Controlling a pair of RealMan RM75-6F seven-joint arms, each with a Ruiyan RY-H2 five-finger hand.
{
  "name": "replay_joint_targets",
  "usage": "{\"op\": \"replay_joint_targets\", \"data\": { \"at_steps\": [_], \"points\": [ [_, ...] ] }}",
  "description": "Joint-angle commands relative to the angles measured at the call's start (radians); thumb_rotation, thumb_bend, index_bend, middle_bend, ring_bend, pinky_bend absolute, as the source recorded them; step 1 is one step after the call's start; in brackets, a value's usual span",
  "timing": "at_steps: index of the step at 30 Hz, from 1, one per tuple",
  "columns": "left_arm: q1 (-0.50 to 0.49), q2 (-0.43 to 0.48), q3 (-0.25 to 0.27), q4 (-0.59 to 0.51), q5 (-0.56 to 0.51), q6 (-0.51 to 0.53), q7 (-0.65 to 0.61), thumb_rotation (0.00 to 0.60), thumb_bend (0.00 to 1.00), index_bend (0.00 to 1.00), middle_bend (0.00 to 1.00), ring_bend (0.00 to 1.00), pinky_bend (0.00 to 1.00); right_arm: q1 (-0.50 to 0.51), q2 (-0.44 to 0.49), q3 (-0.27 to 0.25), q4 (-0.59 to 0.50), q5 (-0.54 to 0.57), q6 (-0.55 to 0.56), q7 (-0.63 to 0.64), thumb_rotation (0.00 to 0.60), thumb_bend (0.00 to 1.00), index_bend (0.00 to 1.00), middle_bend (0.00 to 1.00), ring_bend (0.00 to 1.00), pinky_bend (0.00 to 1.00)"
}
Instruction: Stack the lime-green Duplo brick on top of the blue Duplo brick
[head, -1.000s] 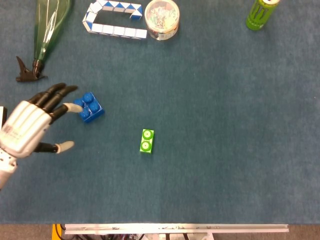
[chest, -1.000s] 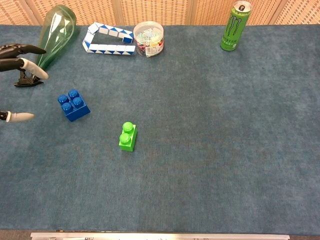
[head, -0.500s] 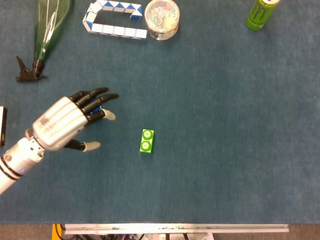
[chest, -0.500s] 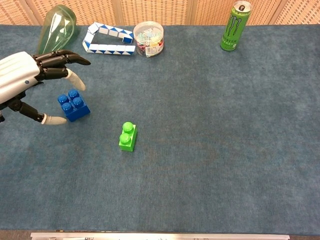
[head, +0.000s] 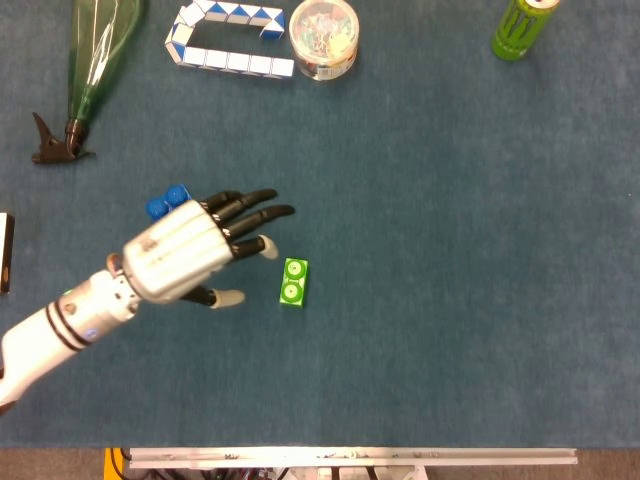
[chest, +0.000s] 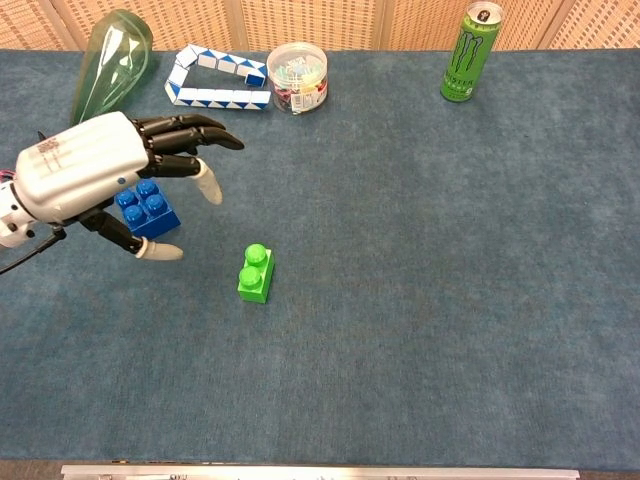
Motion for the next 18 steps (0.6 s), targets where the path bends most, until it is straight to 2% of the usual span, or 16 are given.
{"op": "replay_joint_targets", "data": {
  "at_steps": [1, 18],
  "points": [
    [-0.025, -0.025, 0.001, 0.007, 0.002, -0.025, 0.018, 0.600, 0.00, 0.39, 0.15, 0.11, 0.28, -0.001, 0.005, 0.004, -0.001, 0.009, -0.004, 0.005, 0.600, 0.07, 0.55, 0.39, 0.30, 0.30],
    [-0.137, -0.116, -0.006, 0.016, -0.071, -0.170, 0.082, 0.600, 0.00, 0.39, 0.15, 0.11, 0.28, 0.015, 0.021, 0.042, 0.015, 0.113, -0.073, 0.024, 0.600, 0.07, 0.55, 0.39, 0.30, 0.30]
  ]
}}
